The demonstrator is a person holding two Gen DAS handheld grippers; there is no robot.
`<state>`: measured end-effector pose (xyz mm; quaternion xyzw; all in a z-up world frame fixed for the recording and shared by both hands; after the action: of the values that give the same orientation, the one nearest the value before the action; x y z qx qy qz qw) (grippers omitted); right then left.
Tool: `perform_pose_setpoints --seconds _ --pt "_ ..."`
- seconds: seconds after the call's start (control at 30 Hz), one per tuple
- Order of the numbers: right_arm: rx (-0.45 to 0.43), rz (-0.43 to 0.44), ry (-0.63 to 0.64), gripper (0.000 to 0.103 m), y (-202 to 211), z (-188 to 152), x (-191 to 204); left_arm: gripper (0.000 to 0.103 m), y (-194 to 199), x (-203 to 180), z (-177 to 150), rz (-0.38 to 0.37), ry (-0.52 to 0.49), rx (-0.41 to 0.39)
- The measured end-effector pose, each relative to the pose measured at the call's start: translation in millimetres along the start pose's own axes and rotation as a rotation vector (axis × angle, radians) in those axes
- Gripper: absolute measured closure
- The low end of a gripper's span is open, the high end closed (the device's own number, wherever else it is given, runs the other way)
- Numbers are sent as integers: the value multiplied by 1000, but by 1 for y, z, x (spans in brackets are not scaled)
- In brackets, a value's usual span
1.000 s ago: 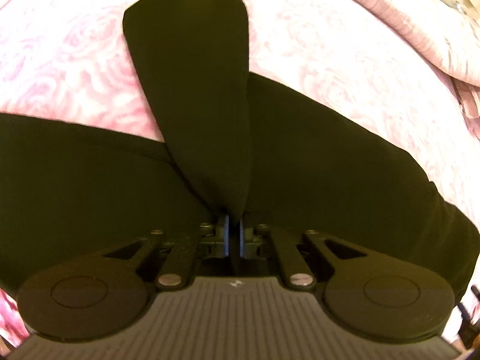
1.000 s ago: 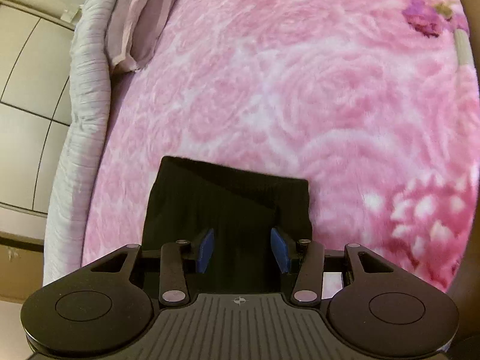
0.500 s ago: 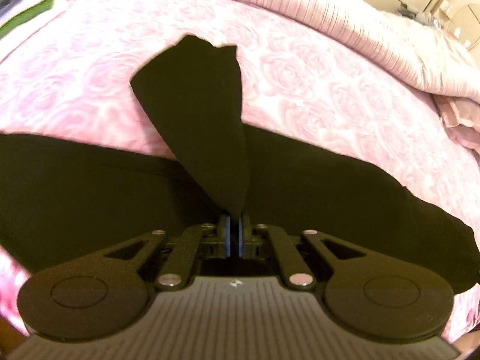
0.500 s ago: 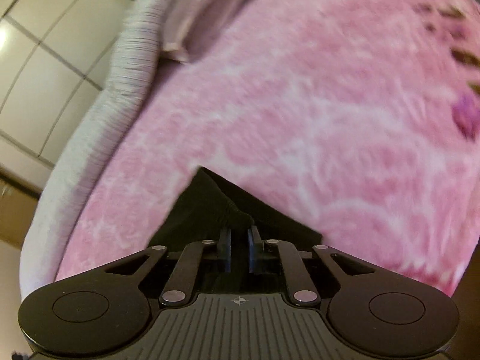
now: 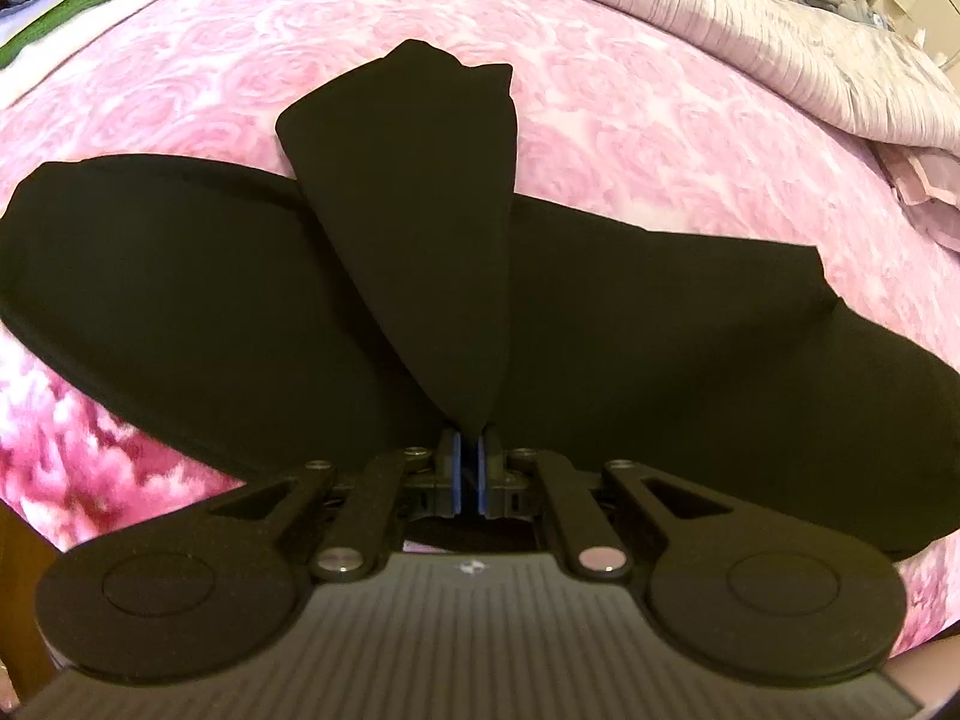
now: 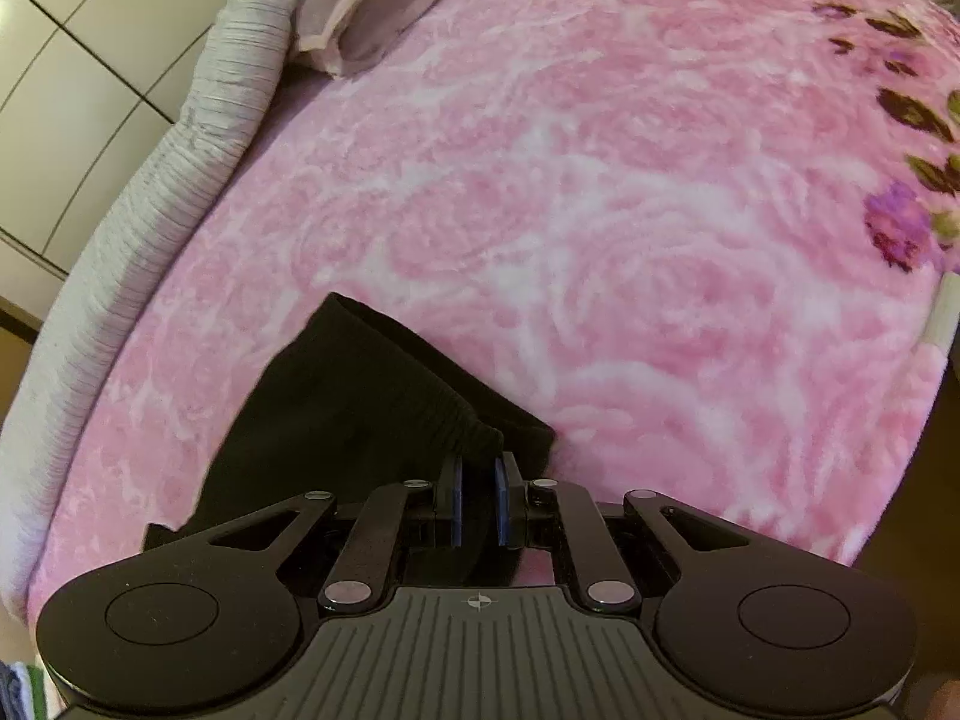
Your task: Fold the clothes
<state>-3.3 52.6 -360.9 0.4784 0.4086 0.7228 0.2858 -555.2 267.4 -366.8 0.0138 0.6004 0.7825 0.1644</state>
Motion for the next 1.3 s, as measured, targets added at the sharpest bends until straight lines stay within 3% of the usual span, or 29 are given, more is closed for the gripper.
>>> perform_pose_setpoints --seconds 0.2,0.3,0.37,0.47,0.53,0.57,0.73,0.9,1.07,1.2,1.3 --pt "20 -52 27 92 -12 -7 -3 96 -26 2 -11 51 -48 34" --pt "-1 -151 86 84 -7 -8 9 93 -27 -2 -7 77 -74 52" --pt "-23 -229 132 70 -1 -8 19 87 -17 -3 -5 94 -86 52" --pt "-57 -331 208 67 10 -9 37 85 8 4 -5 77 -54 47" --pt "-88 -330 290 67 17 -14 61 85 20 13 -5 83 -25 56" --pt "-81 -316 330 67 16 -19 74 86 24 18 -5 89 -15 63" --pt "123 -148 526 67 -28 -64 150 91 26 43 18 133 39 79" --pt "220 -35 671 67 -77 -109 231 91 14 78 48 167 81 97" --pt "242 -26 721 67 -113 -135 293 91 -5 120 68 182 96 159" --pt "280 31 736 67 -145 -156 347 91 -13 156 83 182 127 197" --pt "383 143 599 67 -175 -169 376 91 -17 184 94 186 158 205"
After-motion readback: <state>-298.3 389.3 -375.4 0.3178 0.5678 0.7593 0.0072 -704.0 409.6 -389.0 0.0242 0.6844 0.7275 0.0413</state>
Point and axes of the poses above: each gripper's, at about its wrist camera, not at the fingertips, and y roughly against the way its jaws point, x to its left, z to its top, the point moved 6 cm from there along -y, roughly the way its jaws point, and after that the axes turned 11 degrees about x, right-handed, at the moved point
